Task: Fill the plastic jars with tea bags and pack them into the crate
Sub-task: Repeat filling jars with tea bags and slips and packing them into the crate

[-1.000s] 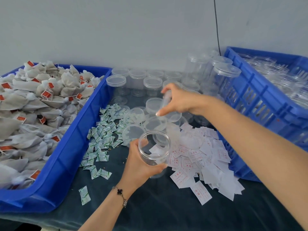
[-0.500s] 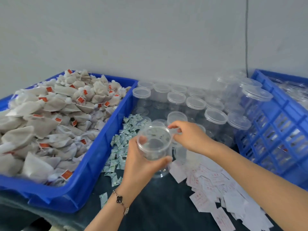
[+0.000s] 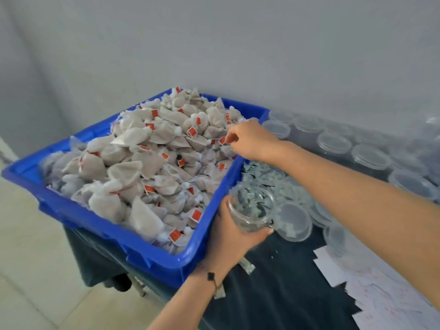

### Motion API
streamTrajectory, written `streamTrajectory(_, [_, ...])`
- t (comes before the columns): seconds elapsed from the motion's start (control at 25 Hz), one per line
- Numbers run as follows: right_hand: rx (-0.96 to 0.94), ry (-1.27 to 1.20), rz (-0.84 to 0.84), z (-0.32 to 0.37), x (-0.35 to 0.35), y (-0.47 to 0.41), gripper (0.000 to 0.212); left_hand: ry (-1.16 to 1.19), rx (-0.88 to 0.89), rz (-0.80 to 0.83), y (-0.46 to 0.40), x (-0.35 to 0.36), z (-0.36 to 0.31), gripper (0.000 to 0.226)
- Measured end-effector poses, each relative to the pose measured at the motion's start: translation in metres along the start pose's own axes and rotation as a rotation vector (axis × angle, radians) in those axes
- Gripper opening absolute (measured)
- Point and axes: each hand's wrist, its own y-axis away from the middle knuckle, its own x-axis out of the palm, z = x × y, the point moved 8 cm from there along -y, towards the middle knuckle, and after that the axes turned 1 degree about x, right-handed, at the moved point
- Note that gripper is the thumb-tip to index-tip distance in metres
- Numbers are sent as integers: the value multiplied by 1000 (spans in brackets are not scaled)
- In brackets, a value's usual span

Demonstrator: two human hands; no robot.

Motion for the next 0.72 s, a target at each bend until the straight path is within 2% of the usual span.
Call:
streamTrajectory(0.16, [18, 79, 173, 8, 47, -46, 28, -33, 0, 64, 3, 10, 21, 101])
streamTrajectory(0.32, [68, -48, 125, 11, 71, -90, 35, 8, 11, 78, 1, 17, 32, 103])
streamTrajectory(0.4, [92, -107, 153, 12, 87, -106, 35, -9, 11, 68, 0, 19, 33, 104])
streamTrajectory(0.48, [105, -48, 179, 10, 100, -112, 31, -33, 2, 60, -1, 19, 35, 103])
streamTrajectory(0.6, [122, 52, 83, 5, 99, -108, 25, -6, -5, 62, 0, 18, 39, 102])
streamTrajectory(0.72, [108, -61, -10, 2, 75, -90, 4, -1, -27, 53, 0, 18, 41, 100])
